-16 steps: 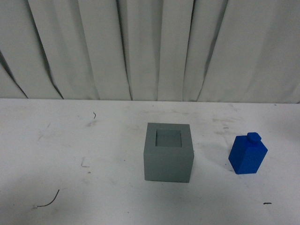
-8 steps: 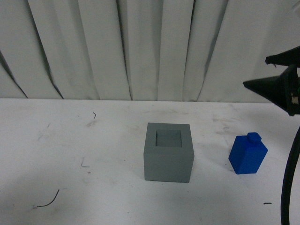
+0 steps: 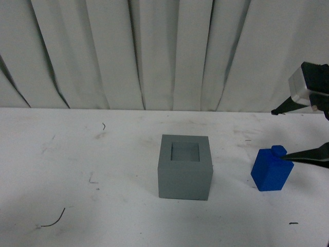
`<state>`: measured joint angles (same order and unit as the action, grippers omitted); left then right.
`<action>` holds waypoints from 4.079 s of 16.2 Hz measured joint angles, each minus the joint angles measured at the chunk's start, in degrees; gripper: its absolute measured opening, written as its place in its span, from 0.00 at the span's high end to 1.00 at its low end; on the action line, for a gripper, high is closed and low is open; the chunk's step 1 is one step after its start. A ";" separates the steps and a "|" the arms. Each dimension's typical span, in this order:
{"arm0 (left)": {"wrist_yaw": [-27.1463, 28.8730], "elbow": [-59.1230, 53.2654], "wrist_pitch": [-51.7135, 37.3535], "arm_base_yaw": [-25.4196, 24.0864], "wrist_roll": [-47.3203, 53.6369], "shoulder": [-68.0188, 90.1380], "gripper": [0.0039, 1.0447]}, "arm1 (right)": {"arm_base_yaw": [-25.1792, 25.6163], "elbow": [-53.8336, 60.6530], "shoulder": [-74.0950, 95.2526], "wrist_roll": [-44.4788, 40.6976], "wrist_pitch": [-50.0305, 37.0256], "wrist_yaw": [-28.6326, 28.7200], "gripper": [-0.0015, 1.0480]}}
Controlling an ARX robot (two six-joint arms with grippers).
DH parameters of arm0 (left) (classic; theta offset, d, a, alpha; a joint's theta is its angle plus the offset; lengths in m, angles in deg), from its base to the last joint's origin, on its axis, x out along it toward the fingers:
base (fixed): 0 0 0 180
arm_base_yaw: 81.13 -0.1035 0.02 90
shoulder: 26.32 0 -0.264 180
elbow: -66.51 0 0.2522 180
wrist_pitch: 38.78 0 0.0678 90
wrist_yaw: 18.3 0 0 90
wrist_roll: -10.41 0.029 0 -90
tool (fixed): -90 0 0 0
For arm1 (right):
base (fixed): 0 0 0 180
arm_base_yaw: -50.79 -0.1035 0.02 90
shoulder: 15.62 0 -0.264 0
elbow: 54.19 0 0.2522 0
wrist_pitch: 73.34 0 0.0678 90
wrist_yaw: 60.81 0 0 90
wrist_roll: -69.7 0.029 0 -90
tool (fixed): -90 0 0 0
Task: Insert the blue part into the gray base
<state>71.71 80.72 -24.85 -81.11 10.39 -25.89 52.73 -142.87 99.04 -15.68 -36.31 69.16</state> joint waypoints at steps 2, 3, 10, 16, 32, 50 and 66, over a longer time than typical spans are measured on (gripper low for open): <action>0.00 0.00 0.02 0.00 0.00 0.00 0.06 | -0.31 -3.21 2.73 -6.67 4.28 -2.21 0.06; 0.00 0.00 0.00 0.00 0.00 0.00 0.06 | -0.61 -4.92 4.31 -8.44 5.77 -2.97 0.06; 0.00 0.00 0.00 0.00 0.00 0.00 0.06 | -3.52 -18.78 14.69 -13.49 19.28 -10.75 0.06; 0.00 0.00 0.00 0.00 0.00 0.00 0.06 | -4.31 -25.51 19.26 -13.31 23.43 -13.22 0.15; -0.02 0.00 0.00 0.00 0.02 0.00 0.06 | -8.44 -31.61 10.75 -4.59 38.07 -10.10 0.55; 0.00 0.00 0.02 0.00 0.00 0.00 0.06 | -23.26 -37.46 15.72 14.05 33.66 -14.10 0.55; 0.00 0.00 0.02 0.00 0.00 0.00 0.06 | -23.78 -41.57 19.93 14.60 34.86 -14.19 0.26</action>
<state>71.71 80.72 -24.83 -81.11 10.39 -25.89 28.95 -184.44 118.97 -1.08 -1.45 54.97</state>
